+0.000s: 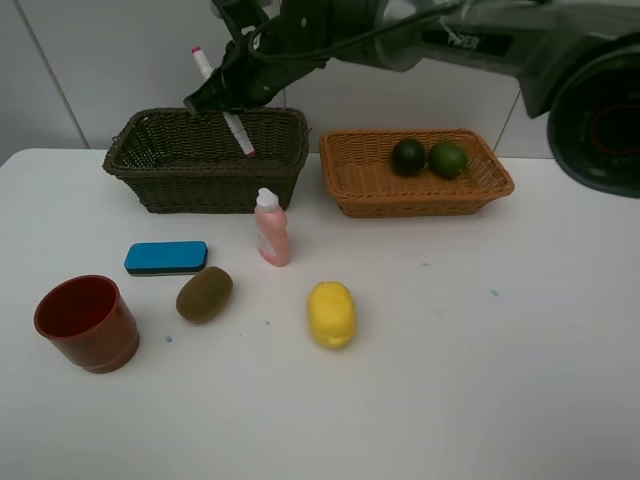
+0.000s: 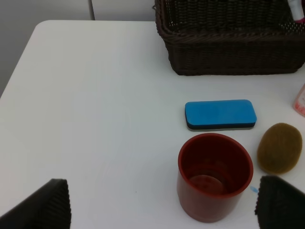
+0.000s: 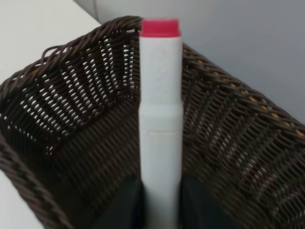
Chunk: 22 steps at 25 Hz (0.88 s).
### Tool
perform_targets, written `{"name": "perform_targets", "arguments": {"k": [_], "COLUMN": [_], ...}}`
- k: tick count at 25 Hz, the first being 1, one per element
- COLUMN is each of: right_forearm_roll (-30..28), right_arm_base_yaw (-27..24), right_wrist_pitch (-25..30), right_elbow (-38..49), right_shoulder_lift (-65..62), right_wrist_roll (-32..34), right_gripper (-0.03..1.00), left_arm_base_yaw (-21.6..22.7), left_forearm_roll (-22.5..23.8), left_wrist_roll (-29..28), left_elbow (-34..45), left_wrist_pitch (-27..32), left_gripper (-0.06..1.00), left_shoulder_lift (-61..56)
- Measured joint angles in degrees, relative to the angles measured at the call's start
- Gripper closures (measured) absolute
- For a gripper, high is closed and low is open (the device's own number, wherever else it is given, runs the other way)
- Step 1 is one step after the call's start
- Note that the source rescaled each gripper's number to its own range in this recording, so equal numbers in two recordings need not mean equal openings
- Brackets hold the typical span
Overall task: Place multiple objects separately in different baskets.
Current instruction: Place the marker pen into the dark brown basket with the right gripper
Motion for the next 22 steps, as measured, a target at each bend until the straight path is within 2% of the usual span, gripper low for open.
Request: {"name": "perform_targets", "arguments": {"k": [8, 22], "right_forearm_roll": [-1.4, -1.5], "right_arm_base_yaw": [-0.6, -2.0], "right_wrist_pitch": [-4.3, -5.1], "right_elbow": [-0.1, -0.1], "right_shoulder_lift": [4.2, 6.1], "right_wrist_roll": [0.0, -0.1], "right_gripper": [0.97, 0.97], "left_arm_base_yaw": [0.0, 0.0], "left_forearm_roll": [0.0, 0.0], "left_wrist_roll": [0.0, 0.0], "left_elbow": [0.0, 0.0], "left_wrist_pitch": [0.0, 0.0], "left_gripper": [-0.05, -0.05], "left_shoulder_lift": [0.0, 0.0]}}
